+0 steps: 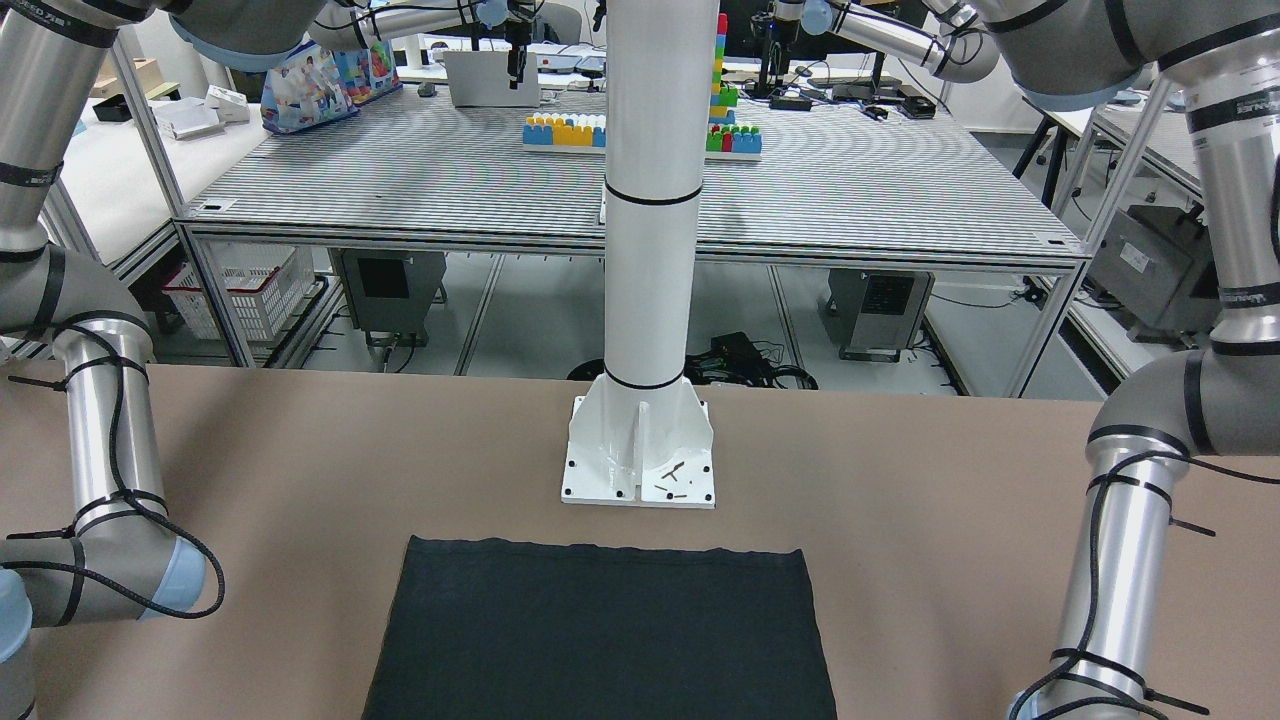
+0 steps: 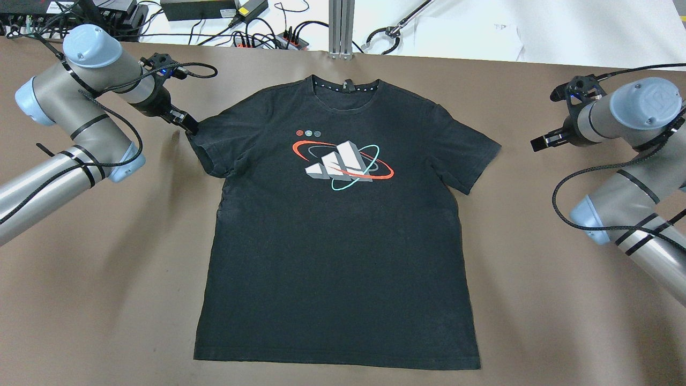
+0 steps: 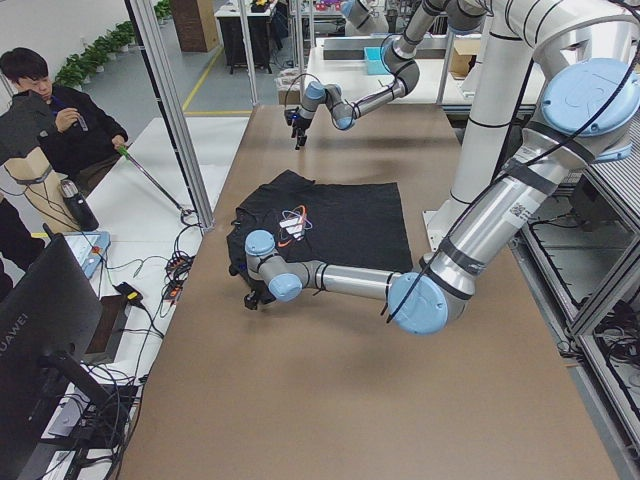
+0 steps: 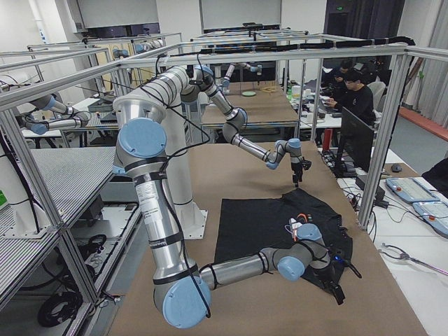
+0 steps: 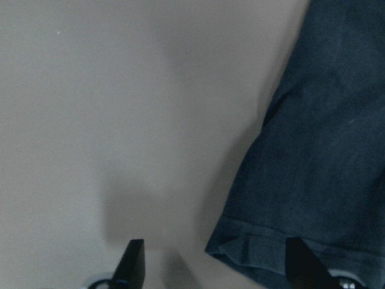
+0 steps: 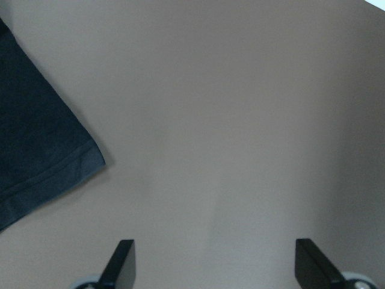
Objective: Fold clothes
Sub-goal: 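Move the left gripper to the black shirt's sleeve while the right gripper approaches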
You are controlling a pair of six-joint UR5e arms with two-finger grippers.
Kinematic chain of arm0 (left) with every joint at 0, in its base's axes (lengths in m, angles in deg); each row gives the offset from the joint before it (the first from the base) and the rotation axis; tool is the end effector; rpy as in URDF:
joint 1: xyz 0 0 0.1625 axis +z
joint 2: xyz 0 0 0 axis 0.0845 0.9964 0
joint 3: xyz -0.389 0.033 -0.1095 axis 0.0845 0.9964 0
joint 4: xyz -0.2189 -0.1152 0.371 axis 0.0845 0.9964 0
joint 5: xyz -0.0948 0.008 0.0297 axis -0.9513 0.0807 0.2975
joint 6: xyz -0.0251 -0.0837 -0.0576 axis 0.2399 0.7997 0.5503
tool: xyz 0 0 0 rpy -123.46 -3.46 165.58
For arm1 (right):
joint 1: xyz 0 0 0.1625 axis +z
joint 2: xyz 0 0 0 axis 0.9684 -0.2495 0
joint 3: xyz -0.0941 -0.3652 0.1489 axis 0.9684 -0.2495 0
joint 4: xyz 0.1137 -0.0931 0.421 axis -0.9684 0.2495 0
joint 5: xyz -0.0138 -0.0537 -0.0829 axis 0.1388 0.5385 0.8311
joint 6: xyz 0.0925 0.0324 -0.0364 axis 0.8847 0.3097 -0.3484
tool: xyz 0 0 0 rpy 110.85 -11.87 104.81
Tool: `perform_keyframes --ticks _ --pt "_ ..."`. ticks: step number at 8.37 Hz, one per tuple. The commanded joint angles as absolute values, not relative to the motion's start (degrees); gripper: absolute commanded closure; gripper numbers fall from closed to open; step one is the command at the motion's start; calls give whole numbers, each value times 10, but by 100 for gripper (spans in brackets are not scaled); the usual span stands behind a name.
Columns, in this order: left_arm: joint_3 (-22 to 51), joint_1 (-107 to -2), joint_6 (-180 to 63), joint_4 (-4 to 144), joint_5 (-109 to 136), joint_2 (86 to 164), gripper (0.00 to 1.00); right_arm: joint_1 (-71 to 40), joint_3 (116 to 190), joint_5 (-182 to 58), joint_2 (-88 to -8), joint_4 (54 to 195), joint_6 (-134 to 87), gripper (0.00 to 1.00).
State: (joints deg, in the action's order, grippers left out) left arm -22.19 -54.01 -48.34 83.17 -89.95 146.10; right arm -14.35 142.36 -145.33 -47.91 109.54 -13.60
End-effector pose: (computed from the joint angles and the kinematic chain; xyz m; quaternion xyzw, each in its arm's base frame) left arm 0.3606 -0.7380 0.4285 0.1864 0.4160 0.1618 0.8752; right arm -0.2456 -0.6618 0.4578 0.2450 -0.2808 -0.0682 0.9254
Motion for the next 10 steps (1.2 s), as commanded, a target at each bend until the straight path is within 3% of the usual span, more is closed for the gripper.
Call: perform_keyframes --ticks 1,3,5,6,7,10 --pt "-237 -535 -480 839 -900 1471 47 -153 1424 -1451 -479 1095 -136 6" --pt "-238 -532 -480 840 -900 1471 47 -153 1422 -1450 -479 1096 -136 6" --pt "-238 -531 -479 841 -900 1471 58 -153 1422 -1450 -481 1096 -137 6" --pt "-237 -531 -479 841 -900 1471 83 -153 1422 -1450 -481 1096 -137 6" --pt "-237 -532 -453 850 -900 1471 100 -153 1422 -1450 -481 1096 -137 6" --pt "-233 -532 -402 869 -913 1471 100 -153 1422 -1450 -481 1096 -137 6"
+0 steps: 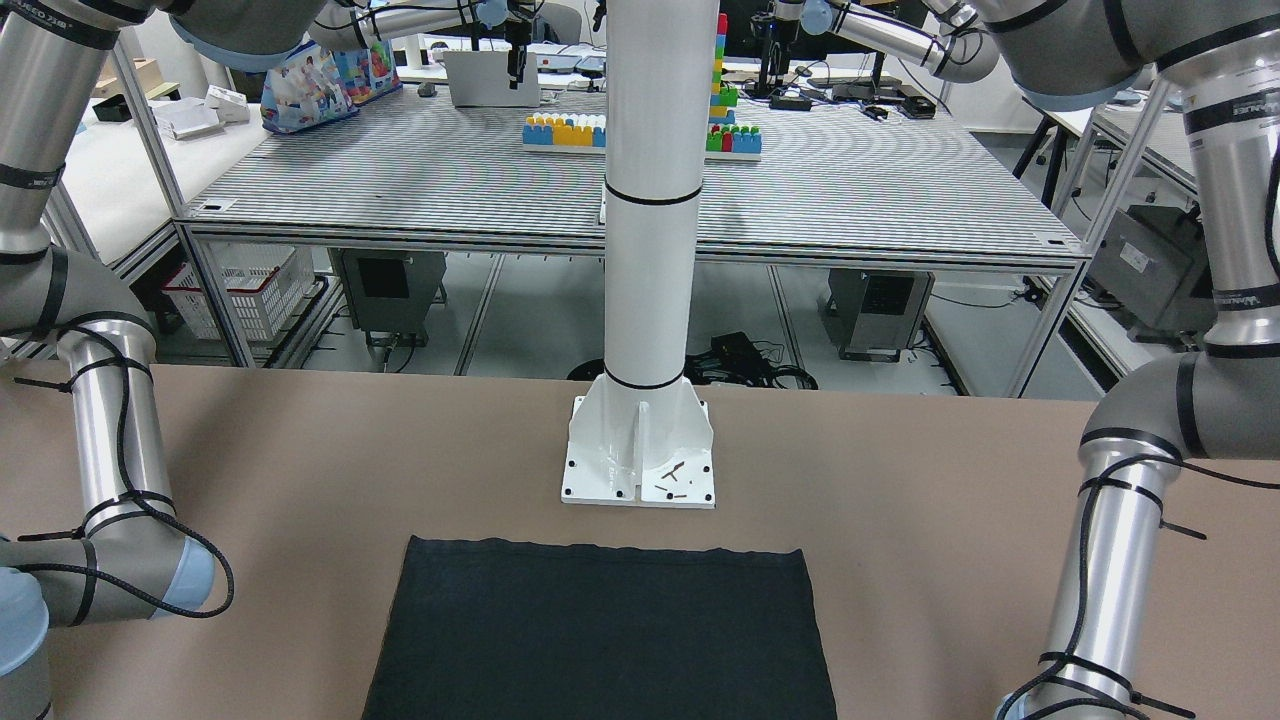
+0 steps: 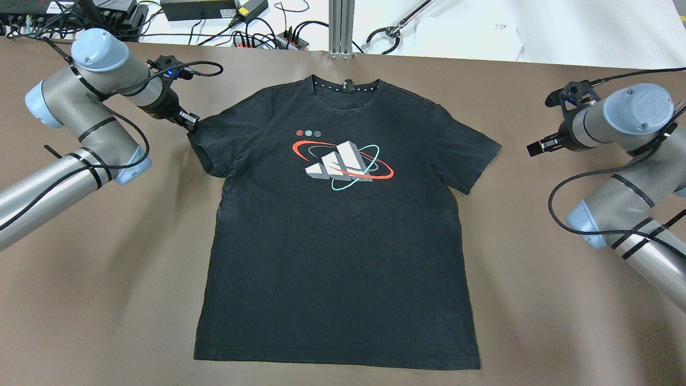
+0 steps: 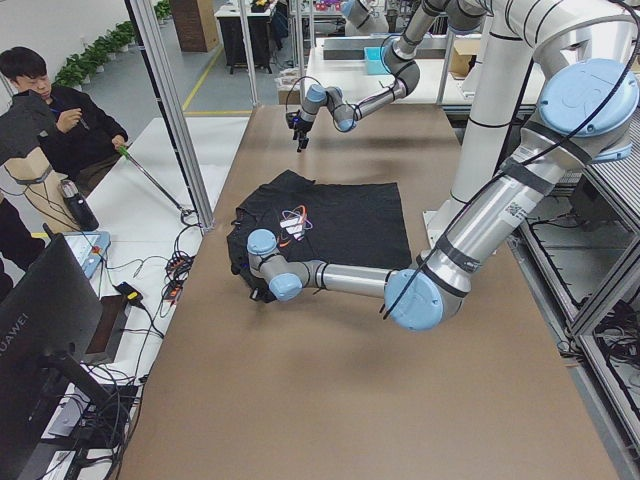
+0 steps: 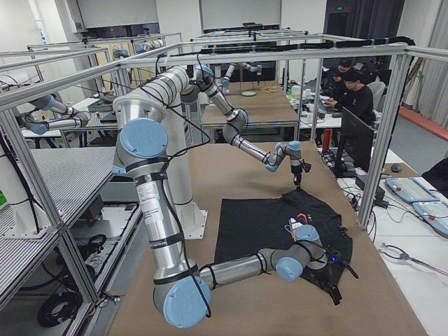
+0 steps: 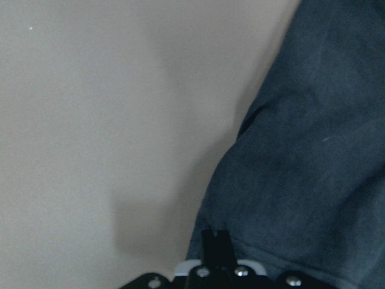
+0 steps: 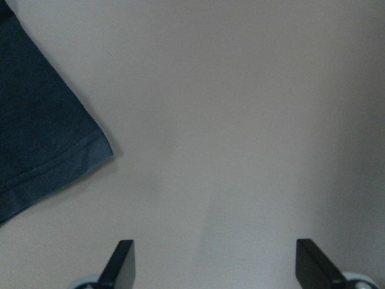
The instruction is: Fold clothes
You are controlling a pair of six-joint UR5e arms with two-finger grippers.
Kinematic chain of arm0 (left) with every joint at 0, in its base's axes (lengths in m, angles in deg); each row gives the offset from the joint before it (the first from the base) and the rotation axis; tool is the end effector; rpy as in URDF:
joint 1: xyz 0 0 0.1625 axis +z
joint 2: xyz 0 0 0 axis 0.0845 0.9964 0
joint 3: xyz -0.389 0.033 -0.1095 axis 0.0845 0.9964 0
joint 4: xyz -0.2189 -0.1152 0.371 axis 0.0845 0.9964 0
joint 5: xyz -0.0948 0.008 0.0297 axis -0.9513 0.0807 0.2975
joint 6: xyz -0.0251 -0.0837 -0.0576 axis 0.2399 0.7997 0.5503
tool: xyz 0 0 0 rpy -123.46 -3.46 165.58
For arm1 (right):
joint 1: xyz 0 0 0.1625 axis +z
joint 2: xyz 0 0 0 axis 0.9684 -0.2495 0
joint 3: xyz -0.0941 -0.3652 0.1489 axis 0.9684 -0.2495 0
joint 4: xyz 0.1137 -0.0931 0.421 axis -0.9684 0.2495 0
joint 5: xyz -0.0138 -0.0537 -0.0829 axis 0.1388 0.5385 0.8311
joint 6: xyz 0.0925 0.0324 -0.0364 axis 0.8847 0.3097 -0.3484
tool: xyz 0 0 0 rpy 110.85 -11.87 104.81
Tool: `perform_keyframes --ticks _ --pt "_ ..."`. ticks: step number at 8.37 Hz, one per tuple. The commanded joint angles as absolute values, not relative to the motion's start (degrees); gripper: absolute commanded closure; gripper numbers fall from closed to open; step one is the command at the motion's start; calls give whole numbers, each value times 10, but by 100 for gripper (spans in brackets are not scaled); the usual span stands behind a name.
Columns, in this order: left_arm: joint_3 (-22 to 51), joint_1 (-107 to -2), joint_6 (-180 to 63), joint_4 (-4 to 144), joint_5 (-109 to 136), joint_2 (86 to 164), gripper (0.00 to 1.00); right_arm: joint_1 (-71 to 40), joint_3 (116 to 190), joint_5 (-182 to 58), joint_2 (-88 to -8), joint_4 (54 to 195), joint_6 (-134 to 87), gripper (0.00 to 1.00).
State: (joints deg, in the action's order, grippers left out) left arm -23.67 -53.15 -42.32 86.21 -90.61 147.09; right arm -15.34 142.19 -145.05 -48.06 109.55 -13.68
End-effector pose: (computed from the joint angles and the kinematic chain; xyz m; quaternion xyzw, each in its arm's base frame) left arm 0.3749 -0.7359 0.4212 0.1759 0.4384 0.1305 0.8717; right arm -0.2563 -0.6573 0.4614 0.2415 -0.2797 -0.0756 0.9261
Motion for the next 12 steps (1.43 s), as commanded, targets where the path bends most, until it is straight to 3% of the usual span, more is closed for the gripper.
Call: perform_keyframes --ticks 1,5,12 --pt "-230 -536 -401 870 -935 1471 100 -153 1422 -1450 -481 1096 -137 6" --pt "-159 -536 -229 863 -934 1507 100 -153 1423 -1450 -480 1096 -136 6" --pt "-168 -371 -70 840 -718 1603 100 -153 1424 -1451 -482 1095 -136 6"
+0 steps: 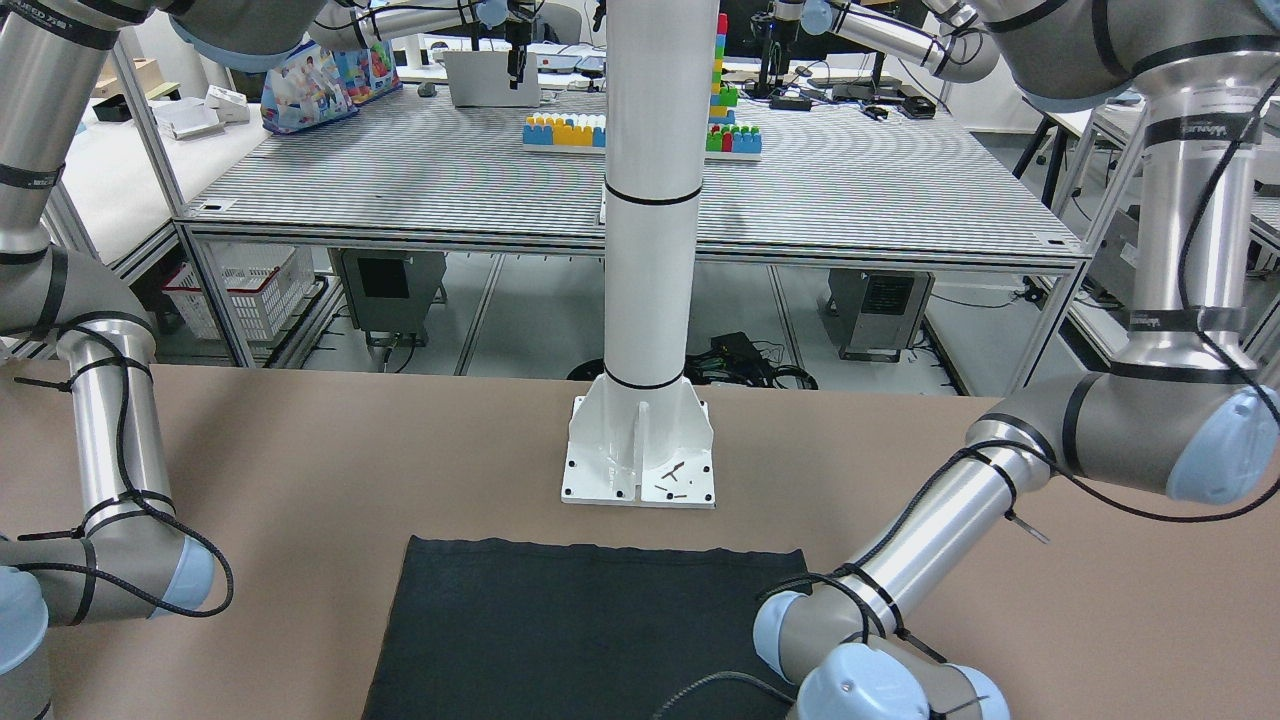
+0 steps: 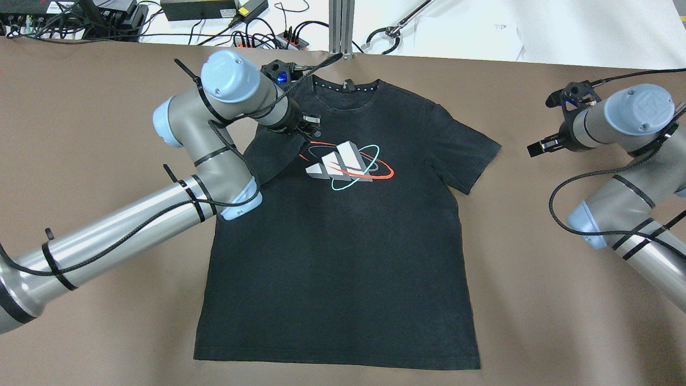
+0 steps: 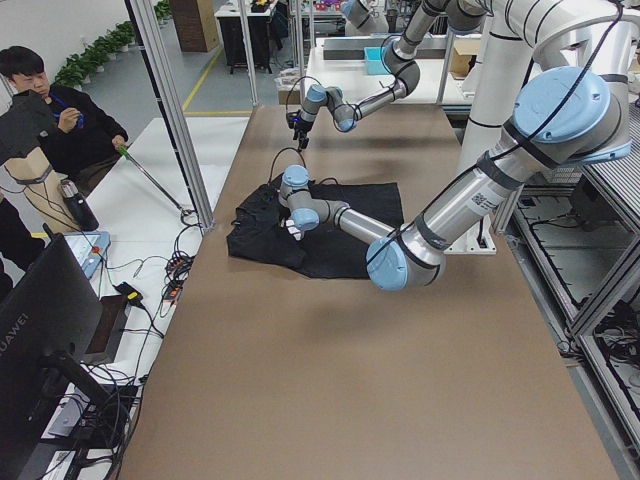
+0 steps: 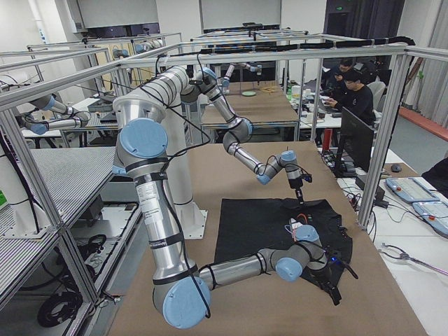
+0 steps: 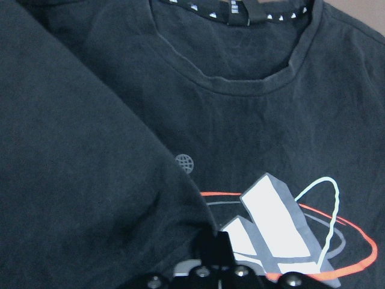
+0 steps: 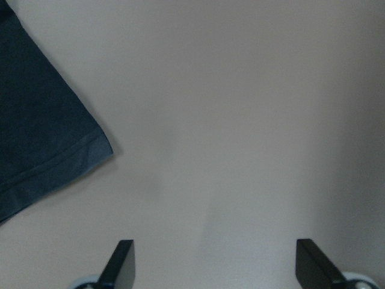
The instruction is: Fold clothes
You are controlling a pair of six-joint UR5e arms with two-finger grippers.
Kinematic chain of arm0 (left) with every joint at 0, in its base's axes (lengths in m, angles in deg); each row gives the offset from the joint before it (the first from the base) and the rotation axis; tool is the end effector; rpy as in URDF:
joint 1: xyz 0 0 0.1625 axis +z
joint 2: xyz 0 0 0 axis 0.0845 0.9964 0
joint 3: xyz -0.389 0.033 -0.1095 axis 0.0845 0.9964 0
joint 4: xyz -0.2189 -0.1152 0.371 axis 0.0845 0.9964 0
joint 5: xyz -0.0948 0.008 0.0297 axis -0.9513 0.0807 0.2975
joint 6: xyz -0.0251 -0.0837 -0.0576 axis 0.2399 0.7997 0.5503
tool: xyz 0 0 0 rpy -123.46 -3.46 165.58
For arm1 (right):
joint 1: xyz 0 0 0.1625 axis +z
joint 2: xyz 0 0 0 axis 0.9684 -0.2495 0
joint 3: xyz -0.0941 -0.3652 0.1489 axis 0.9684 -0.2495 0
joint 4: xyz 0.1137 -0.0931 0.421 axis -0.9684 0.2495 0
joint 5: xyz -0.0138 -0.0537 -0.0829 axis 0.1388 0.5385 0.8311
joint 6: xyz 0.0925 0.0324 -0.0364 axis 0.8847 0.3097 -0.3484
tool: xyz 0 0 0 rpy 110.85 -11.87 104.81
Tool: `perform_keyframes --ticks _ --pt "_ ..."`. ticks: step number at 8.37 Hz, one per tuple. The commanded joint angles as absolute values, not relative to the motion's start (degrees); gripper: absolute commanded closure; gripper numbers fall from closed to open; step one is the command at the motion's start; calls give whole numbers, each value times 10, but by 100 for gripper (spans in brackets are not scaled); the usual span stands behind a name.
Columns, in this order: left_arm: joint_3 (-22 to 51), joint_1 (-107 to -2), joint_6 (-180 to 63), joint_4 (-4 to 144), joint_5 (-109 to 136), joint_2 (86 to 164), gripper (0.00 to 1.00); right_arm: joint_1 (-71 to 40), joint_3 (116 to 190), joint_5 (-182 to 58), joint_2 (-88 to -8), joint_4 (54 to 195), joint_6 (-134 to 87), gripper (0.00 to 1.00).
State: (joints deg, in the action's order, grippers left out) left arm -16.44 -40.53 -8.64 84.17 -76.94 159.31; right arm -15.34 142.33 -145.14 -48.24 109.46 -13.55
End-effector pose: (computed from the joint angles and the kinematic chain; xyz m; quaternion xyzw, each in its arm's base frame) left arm 0.5282 -0.6689 0.1850 0.1700 0.5202 -0.0436 0.8358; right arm -0.2559 -0.6562 0.4620 0.2412 -0.2808 -0.0749 0.9259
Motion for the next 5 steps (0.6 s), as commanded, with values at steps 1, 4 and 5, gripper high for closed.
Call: perform_keyframes --ticks 1,4,5 --pt "-180 -370 -71 840 -716 1609 100 -153 1423 -1451 -482 1096 -136 6" --pt "-192 -373 -75 844 -715 1613 21 -154 1423 -1450 -482 1096 -136 6" --pt "-185 -373 -71 846 -713 1622 0 -154 1422 -1450 -481 1098 -136 6"
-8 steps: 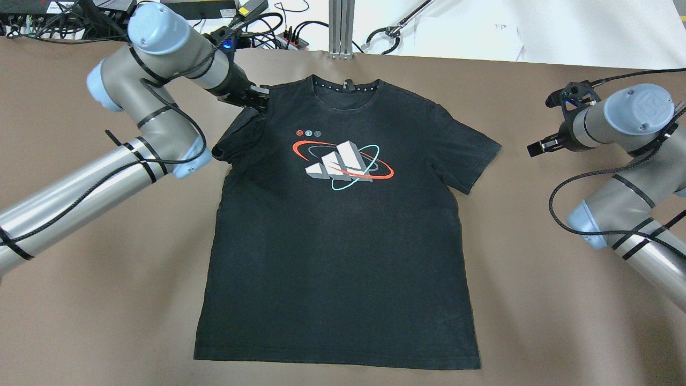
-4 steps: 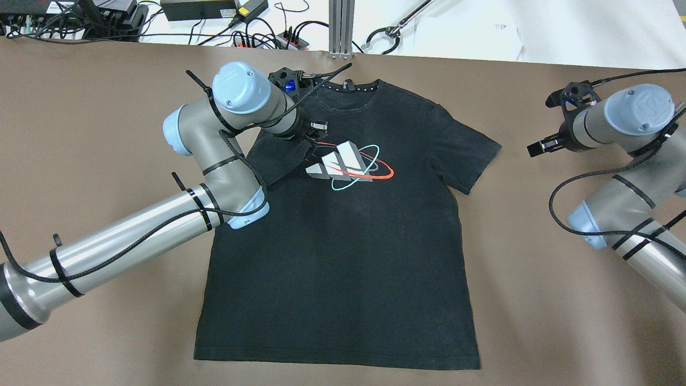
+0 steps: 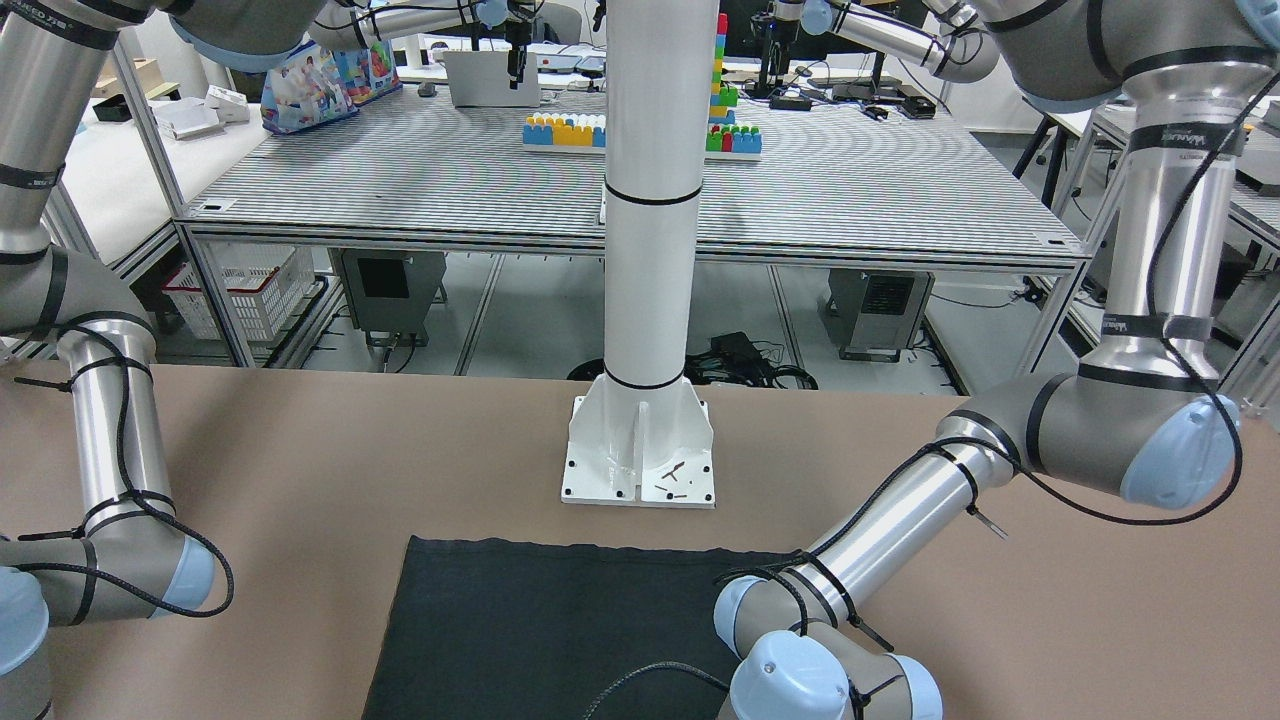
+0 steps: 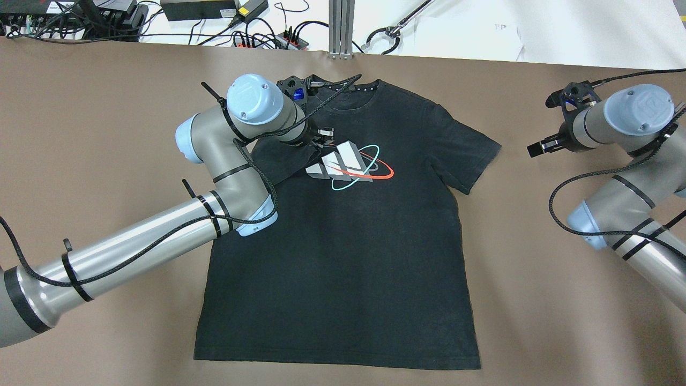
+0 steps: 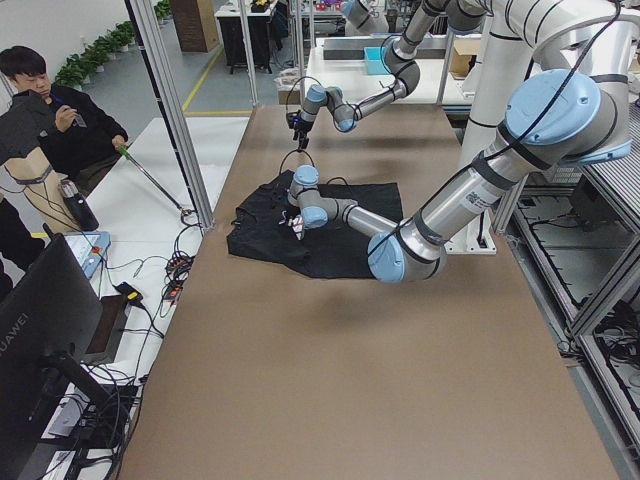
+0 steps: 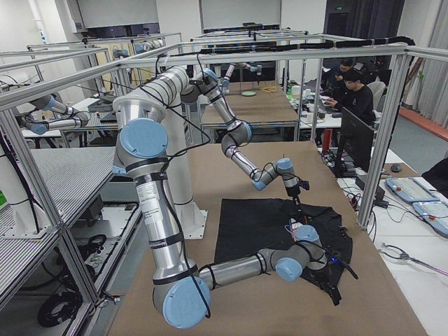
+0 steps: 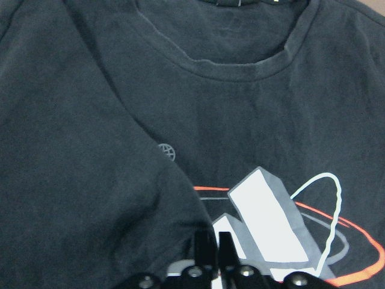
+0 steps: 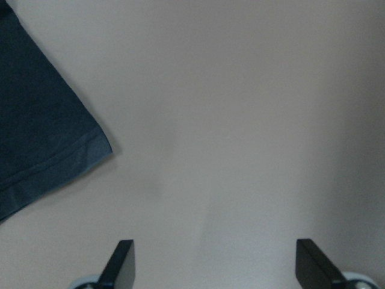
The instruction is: Fold clothes
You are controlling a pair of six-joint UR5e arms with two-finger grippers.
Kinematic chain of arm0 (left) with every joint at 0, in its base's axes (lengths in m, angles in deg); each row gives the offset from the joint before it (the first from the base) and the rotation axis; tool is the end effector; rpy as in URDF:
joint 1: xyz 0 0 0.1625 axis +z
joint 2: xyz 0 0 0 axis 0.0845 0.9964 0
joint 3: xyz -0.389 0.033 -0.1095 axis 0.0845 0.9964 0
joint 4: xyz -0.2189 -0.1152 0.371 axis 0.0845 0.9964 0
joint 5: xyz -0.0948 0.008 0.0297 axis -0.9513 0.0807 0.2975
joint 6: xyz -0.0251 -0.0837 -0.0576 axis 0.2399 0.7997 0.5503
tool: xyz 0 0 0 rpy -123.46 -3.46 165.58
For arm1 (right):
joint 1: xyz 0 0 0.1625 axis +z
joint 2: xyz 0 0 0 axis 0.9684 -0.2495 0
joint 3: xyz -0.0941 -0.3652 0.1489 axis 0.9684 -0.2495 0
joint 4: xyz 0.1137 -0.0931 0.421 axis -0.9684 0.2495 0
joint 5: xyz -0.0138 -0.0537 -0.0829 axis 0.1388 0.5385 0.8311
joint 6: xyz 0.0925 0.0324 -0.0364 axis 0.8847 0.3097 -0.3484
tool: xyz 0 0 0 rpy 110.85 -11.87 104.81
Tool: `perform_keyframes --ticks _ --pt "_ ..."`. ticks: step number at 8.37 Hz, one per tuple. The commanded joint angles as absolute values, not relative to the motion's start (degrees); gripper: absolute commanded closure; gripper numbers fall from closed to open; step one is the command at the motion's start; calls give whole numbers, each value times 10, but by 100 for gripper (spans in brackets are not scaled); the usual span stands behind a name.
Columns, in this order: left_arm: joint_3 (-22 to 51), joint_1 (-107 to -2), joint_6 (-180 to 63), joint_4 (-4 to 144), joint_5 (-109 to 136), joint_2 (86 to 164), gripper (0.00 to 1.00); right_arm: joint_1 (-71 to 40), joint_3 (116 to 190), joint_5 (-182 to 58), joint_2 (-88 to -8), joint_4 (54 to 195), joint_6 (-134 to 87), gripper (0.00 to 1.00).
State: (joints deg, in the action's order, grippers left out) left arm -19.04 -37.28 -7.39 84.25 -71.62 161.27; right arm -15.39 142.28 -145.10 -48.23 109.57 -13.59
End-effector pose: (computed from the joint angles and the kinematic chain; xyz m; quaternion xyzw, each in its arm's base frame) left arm 0.5690 -0.6535 0.1808 0.1816 0.5056 -0.0551 0.8416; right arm -0.2565 -0.6561 0.4627 0.2403 -0.2800 -0.0753 0.9264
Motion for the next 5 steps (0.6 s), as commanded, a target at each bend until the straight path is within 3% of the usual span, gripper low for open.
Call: perform_keyframes --ticks 1,5 --pt "-186 -376 -67 842 -713 1635 0 -154 1418 -1453 -476 1098 -134 6" --pt "-185 -373 -66 841 -711 1634 0 -154 1314 -1505 -403 1029 -7 7"
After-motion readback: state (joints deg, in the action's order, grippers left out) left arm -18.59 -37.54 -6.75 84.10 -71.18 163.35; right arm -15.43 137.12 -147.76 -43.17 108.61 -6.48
